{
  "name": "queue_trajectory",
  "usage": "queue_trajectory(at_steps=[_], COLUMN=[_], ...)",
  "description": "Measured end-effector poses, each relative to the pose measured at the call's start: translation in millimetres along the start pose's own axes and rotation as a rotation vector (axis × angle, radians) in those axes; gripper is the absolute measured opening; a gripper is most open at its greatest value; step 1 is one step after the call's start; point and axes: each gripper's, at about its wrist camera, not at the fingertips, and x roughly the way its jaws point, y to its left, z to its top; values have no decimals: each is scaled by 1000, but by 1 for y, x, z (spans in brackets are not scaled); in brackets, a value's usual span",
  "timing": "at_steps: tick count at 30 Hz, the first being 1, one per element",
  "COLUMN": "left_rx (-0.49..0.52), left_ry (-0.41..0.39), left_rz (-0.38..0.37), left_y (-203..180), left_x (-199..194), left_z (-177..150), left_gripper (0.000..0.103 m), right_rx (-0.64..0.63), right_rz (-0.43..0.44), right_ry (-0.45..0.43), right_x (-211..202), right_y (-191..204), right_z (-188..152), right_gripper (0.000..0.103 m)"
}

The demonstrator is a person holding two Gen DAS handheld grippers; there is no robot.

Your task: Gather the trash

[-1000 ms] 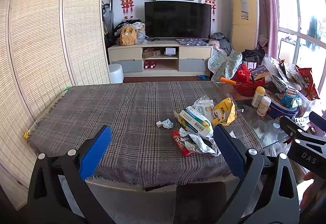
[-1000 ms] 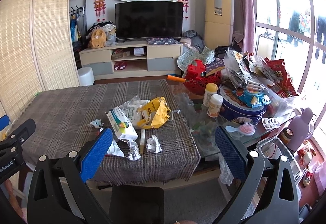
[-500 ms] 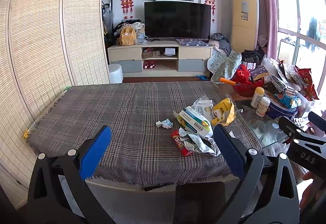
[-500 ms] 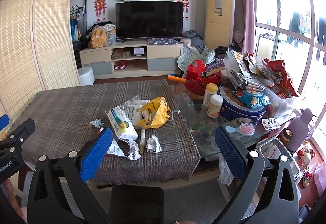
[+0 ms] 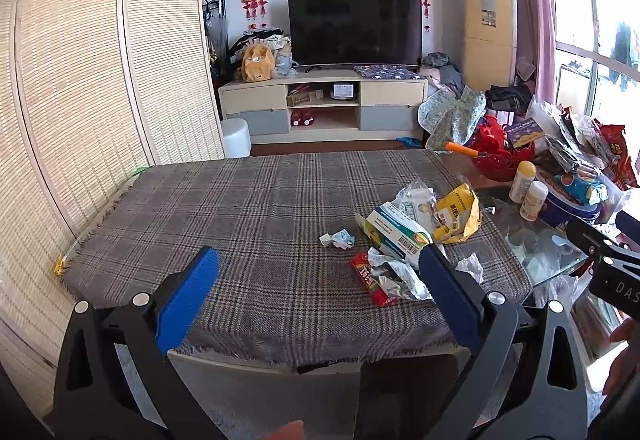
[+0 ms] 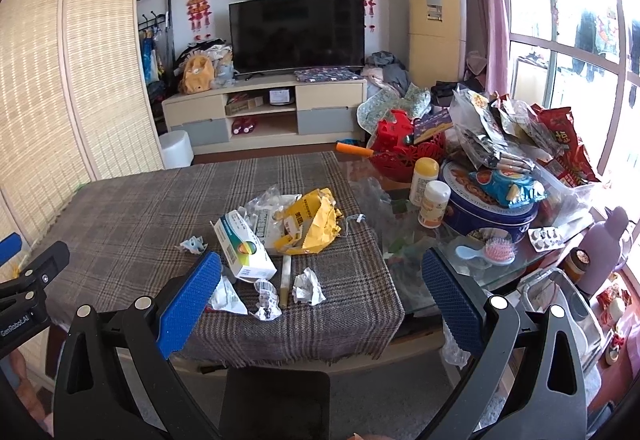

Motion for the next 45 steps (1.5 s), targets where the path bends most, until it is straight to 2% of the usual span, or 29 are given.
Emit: queue_trajectory(at_steps=[3, 8, 13, 18, 19, 21, 23, 24, 25, 27, 28, 32, 34, 39, 41, 43, 45], left_rx=[-23, -4, -16, -8, -9, -13, -7, -4, -4, -12, -15, -11, -7, -13, -27, -23, -23], left_ry=[16, 71, 178, 274, 298, 339, 376, 403, 427, 464, 473, 507, 522, 567, 584, 581, 584], left_rz=[-9, -12, -66, -78, -86, -107, -129, -141, -150, -161, -166, -179, -185, -213, -235, -244, -261], left_y=[6, 4, -3, -13, -17, -23, -31, -36, -40, -45, -48, -58, -61, -68, -69, -73, -76], left_x=[15, 47, 87, 128, 137, 151, 162, 169, 174, 183, 187, 198, 201, 213, 219, 221, 223], left_z=[9, 10, 0, -7, -9, -12, -14, -15, -16, -16, -16, -19, -23, -35, -38, -39, -40], left_gripper=[95, 95, 95, 95, 94, 89, 81, 75, 67, 60, 60, 57, 52, 51, 47, 37, 28], right_rx=[-18, -79, -48, -73, -53, -19, -16, -12, -6, -1, -9, -22, -17, -6, -10, -19, -13], right_rz=[-4, 12, 60, 38, 58, 110, 107, 120, 142, 162, 165, 201, 207, 216, 223, 227, 240], right_ry=[31, 84, 180, 294, 318, 345, 370, 389, 412, 454, 465, 505, 516, 541, 555, 566, 570], right_x=[21, 55, 94, 134, 141, 153, 165, 171, 177, 189, 192, 203, 209, 222, 227, 232, 234], right_y=[-2, 1, -4, -5, -8, -14, -17, -17, -18, -19, -17, -12, -12, -13, -10, -9, -11], right_z=[6, 2, -5, -13, -13, -14, -15, -17, -18, -22, -25, -34, -38, -48, -53, -58, -62], right_gripper=[100, 100, 100, 100, 100, 100, 100, 95, 86, 70, 66, 57, 50, 50, 47, 34, 30])
